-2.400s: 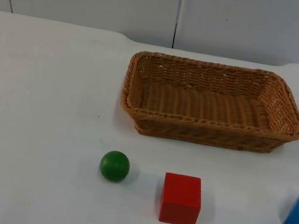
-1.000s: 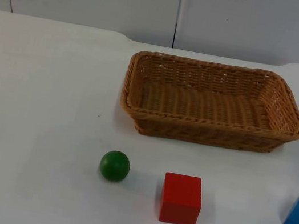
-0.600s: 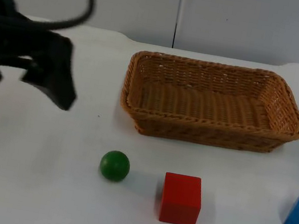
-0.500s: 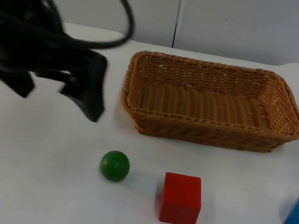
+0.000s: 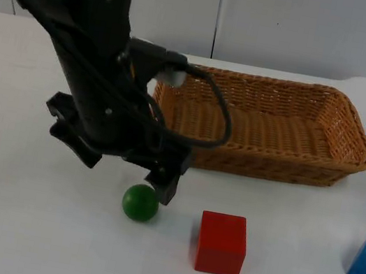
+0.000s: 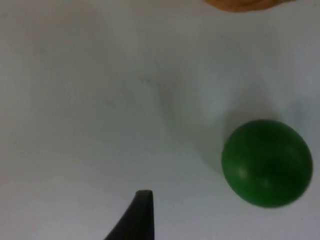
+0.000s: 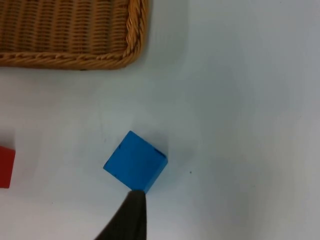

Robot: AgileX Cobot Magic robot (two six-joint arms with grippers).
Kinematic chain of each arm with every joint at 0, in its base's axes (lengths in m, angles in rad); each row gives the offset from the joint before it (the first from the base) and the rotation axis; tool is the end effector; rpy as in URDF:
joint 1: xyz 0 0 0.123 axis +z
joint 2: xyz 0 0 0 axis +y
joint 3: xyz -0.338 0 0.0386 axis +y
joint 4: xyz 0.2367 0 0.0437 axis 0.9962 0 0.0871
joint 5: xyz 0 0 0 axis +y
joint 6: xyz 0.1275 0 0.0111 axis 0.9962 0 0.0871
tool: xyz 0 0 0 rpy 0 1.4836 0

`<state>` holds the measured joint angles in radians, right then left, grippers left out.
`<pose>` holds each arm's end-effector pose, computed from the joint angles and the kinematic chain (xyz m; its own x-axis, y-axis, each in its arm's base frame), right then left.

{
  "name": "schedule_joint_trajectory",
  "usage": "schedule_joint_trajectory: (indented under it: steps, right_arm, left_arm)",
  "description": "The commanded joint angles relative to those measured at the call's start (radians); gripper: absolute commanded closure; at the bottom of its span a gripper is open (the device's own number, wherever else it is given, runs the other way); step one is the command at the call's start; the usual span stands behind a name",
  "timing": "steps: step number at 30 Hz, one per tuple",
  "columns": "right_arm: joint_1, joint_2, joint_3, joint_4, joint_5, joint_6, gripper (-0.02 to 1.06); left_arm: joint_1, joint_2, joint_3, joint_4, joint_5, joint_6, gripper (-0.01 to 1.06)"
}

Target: Place all geometric objects except the red cube into the basket.

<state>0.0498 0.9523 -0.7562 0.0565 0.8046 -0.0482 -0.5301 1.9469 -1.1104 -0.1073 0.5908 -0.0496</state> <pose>0.1539 0.0129 0.3163 -0.7895 -0.0484 -0.6119 -0.0817 0.9963 0.0267 0.3245 -0.1990 0.1525 -0.9028 0.3690 -0.2210 0.3955 0.9141 -0.0895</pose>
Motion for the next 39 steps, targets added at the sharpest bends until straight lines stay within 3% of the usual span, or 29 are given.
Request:
schedule_joint_trajectory:
  steps: [1, 9, 20, 23, 25, 26, 30, 31, 34, 39]
  right_arm:
    - [-0.008, -0.003, -0.001, -0.005, -0.016, -0.008, -0.01]
    - [-0.008, -0.003, 0.003, -0.005, -0.033, -0.008, -0.01]
    - [-0.008, -0.003, 0.02, -0.003, -0.046, -0.008, -0.01]
    - [-0.008, -0.003, 0.02, -0.003, -0.046, -0.008, -0.01]
    - [-0.008, -0.003, 0.02, -0.003, -0.046, -0.008, -0.01]
    - [-0.008, -0.003, 0.02, -0.003, -0.046, -0.008, -0.01]
    - [-0.008, -0.003, 0.02, -0.003, -0.046, -0.008, -0.01]
    - [-0.008, -0.003, 0.02, -0.003, -0.046, -0.008, -0.01]
    - [-0.008, -0.003, 0.02, -0.005, -0.046, -0.008, -0.01]
    - [-0.008, -0.003, 0.02, -0.005, -0.046, -0.008, -0.01]
  left_arm:
    - [-0.007, 0.031, -0.012, 0.013, -0.035, -0.029, 0.0]
    - [-0.007, 0.102, -0.012, -0.007, -0.106, -0.037, 0.0]
    - [-0.007, 0.129, -0.012, -0.034, -0.13, -0.037, 0.02]
    - [-0.007, 0.129, -0.012, -0.034, -0.13, -0.037, 0.16]
    - [-0.007, 0.129, -0.012, -0.042, -0.127, -0.037, 0.32]
    - [-0.007, 0.129, -0.012, -0.042, -0.127, -0.037, 0.32]
    - [-0.007, 0.129, -0.012, -0.068, -0.12, -0.037, 0.71]
    - [-0.007, 0.129, -0.012, -0.068, -0.12, -0.037, 0.71]
    - [-0.007, 0.122, -0.012, -0.072, -0.108, -0.035, 1.03]
    - [-0.007, 0.059, -0.012, -0.065, -0.065, -0.001, 1.05]
